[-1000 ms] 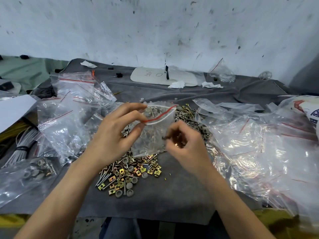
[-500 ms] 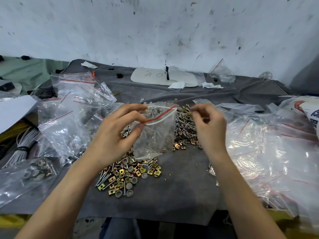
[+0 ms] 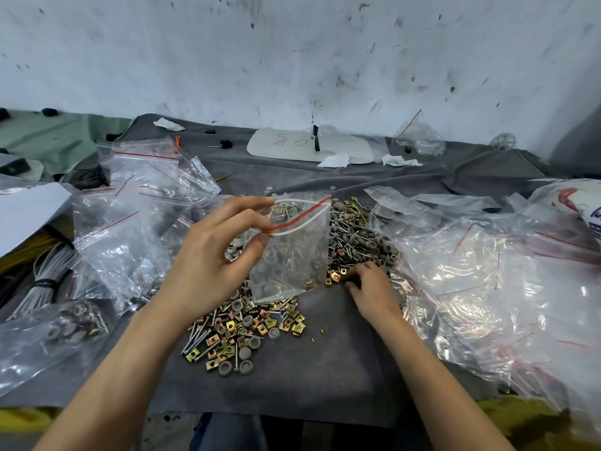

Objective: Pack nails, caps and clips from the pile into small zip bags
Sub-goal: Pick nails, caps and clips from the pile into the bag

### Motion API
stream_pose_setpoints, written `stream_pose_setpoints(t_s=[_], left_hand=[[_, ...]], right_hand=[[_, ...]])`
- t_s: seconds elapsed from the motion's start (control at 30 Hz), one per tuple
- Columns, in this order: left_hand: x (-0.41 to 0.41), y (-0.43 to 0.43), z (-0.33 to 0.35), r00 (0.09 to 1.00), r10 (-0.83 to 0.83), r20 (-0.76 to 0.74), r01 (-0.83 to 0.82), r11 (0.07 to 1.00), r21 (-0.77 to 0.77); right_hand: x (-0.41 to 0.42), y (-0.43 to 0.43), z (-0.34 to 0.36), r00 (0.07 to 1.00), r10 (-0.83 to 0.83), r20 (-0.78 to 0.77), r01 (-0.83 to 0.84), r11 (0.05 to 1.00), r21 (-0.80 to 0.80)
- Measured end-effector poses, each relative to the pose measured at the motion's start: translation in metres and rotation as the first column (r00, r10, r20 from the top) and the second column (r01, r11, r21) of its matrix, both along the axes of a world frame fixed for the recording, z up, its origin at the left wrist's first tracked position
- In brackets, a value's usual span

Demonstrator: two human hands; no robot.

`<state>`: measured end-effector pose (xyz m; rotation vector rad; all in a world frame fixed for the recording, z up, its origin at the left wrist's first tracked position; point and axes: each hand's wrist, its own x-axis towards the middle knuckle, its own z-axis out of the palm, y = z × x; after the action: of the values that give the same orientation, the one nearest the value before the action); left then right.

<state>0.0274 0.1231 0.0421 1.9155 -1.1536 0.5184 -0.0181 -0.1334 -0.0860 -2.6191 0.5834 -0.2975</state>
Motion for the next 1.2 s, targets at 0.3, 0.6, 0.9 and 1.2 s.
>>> stream_pose_setpoints(t_s=[0.3, 0.6, 0.9, 1.2], left_hand=[[-0.001, 0.005, 0.0, 0.999, -0.029, -0.02, 0.029, 1.0, -0.002], [-0.007, -0.003, 0.006, 0.998, -0.06, 0.005, 0.06, 0.998, 0.029], [-0.005, 0.006, 0.004, 0.996, -0.077, -0.035, 0.075, 0.995, -0.061], [0.002, 0.01, 0.002, 0.998, 0.055, -0.008, -0.055, 0.994, -0.093]], right_hand=[[-0.011, 0.018, 0.016, 0.971, -0.092, 0.219, 0.026, 0.957, 0.289], [-0.035, 0.064, 0.162, 0.714, 0.2, 0.671, -0.362, 0.926, 0.11], [-0.037, 0.079, 0.145, 0.573, -0.041, 0.818, -0.198, 0.962, 0.186], [-0.025, 0.082, 0.027, 0.997, 0.041, 0.061, -0.06, 0.937, 0.344]])
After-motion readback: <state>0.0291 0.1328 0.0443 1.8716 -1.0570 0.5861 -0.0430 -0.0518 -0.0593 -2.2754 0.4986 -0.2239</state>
